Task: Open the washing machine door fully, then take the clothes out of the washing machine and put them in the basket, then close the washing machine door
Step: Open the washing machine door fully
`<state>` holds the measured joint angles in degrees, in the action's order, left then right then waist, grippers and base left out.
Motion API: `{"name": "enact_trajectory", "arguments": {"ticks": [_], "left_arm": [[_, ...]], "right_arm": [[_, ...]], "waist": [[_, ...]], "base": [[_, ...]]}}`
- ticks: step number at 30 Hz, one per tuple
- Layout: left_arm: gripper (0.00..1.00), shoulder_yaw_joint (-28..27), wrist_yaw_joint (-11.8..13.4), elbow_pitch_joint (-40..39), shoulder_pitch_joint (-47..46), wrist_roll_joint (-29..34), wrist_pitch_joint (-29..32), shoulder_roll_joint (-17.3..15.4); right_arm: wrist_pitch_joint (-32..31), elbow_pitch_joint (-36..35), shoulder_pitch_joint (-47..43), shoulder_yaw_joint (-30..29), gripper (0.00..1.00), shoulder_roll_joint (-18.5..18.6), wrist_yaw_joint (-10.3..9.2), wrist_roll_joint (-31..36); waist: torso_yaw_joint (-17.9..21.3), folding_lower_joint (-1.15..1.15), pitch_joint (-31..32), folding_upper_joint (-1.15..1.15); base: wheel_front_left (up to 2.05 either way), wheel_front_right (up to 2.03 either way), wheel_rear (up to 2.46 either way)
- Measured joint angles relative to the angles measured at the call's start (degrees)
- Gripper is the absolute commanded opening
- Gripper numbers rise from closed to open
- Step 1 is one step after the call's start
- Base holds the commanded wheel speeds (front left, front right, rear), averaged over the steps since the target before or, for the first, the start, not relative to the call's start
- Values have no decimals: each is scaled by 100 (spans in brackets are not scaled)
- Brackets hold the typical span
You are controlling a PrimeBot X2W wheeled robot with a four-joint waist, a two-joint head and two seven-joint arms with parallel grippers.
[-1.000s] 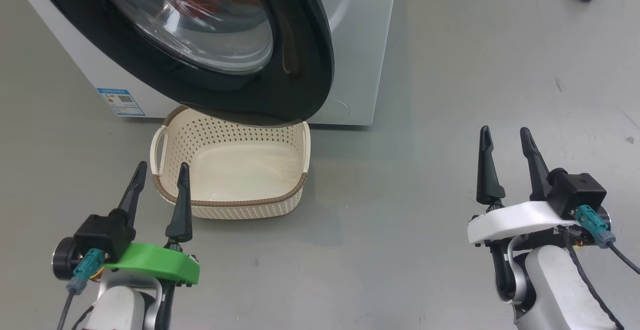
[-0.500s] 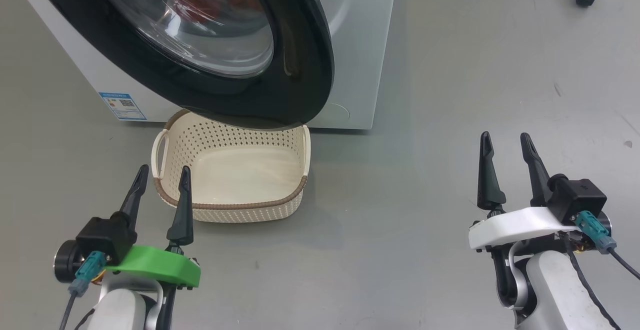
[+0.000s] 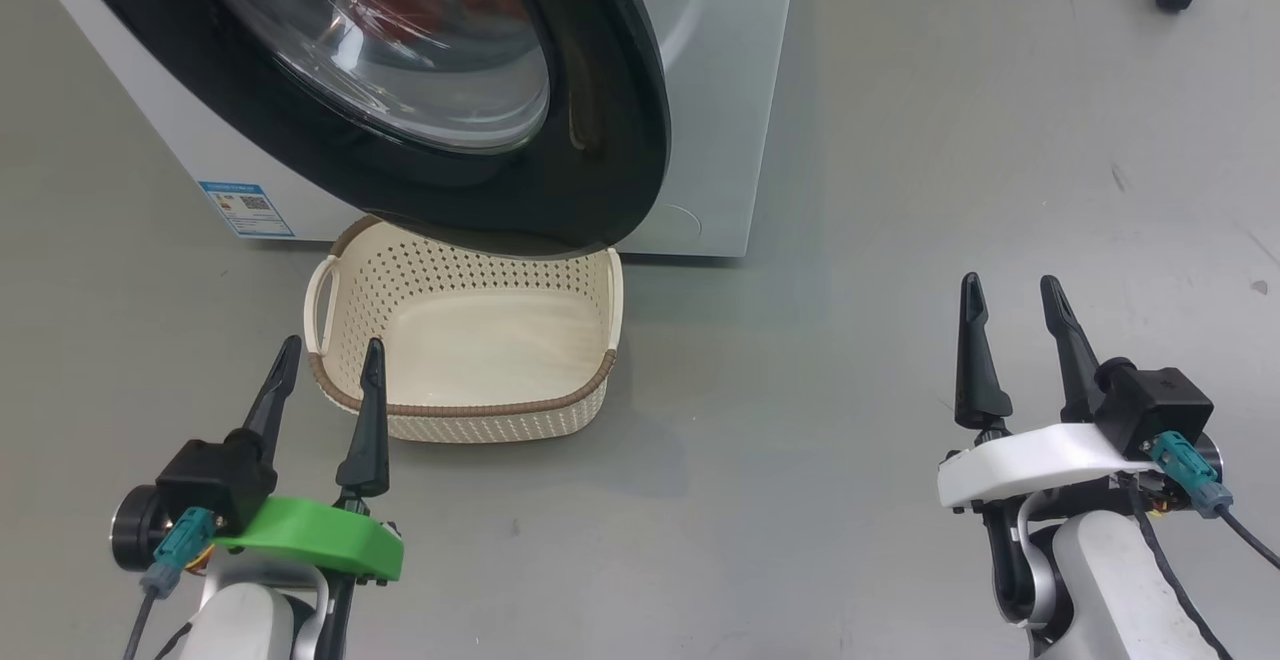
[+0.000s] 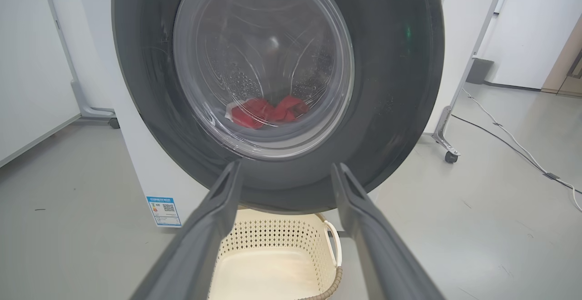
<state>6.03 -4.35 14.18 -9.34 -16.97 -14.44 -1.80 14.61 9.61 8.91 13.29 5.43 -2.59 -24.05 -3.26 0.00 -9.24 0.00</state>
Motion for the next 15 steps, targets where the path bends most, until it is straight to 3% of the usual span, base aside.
{"name": "enact_trajectory", "arguments": {"ticks": [15], "left_arm": [[100,2,0,-19,-1,0,0,-1]], "right_arm": [[0,-85,-1,-99,100,-49,49,56]], "waist": [[-31,0,-104,0]], "base": [[0,0,0]]}}
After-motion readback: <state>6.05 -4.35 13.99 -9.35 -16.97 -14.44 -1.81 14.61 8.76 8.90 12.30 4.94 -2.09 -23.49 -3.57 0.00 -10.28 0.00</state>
